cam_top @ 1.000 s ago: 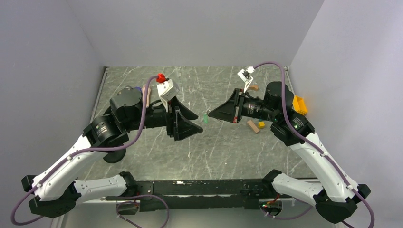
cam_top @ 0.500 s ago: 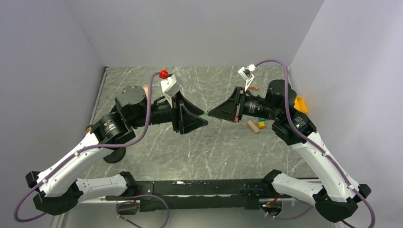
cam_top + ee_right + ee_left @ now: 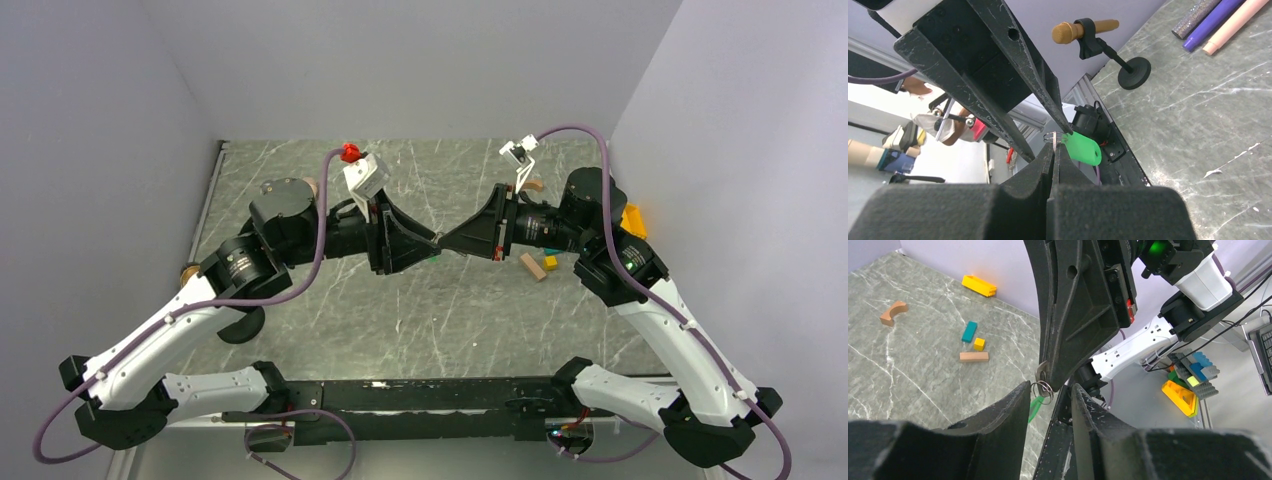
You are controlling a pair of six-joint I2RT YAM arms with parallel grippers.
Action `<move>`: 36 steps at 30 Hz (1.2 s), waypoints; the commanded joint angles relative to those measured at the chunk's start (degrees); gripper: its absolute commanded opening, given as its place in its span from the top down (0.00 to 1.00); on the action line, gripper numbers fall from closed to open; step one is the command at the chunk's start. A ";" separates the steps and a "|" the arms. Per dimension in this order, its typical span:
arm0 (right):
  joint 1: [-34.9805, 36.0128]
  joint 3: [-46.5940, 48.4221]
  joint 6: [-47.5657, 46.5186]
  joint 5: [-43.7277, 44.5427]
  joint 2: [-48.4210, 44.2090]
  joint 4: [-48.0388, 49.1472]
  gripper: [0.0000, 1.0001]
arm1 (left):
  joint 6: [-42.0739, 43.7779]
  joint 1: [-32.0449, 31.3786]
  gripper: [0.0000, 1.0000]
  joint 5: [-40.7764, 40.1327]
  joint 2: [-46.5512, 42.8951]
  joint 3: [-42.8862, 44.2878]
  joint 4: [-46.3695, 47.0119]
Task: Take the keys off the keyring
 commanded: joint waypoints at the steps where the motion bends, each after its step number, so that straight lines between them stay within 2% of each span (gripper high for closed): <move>1: 0.47 2.53 -0.77 -1.69 -0.66 0.67 1.00 | -0.01 0.10 0.60 -0.62 0.27 1.75 2.64; 6: 0.64 2.63 -0.81 -1.84 -0.68 0.76 1.00 | 0.47 0.08 0.63 -1.08 0.29 2.01 2.08; 13: 0.80 2.63 -0.86 -2.34 -0.46 1.10 1.00 | 1.20 0.12 0.72 -2.09 0.19 2.31 1.56; 18: 0.99 2.42 -0.80 -2.70 -0.37 1.64 1.00 | 1.29 0.15 0.85 -2.11 0.55 2.73 0.91; 20: 1.03 2.42 -0.78 -2.92 -0.41 1.84 1.00 | 1.39 0.13 0.93 -2.20 0.65 3.00 0.81; 23: 1.16 2.41 -0.75 -3.41 -0.40 2.22 1.00 | 1.42 0.14 0.98 -2.14 0.56 3.19 0.71; 36: 1.25 2.02 0.15 -6.26 -0.56 6.34 1.00 | -0.08 0.12 1.00 1.83 0.90 2.67 1.44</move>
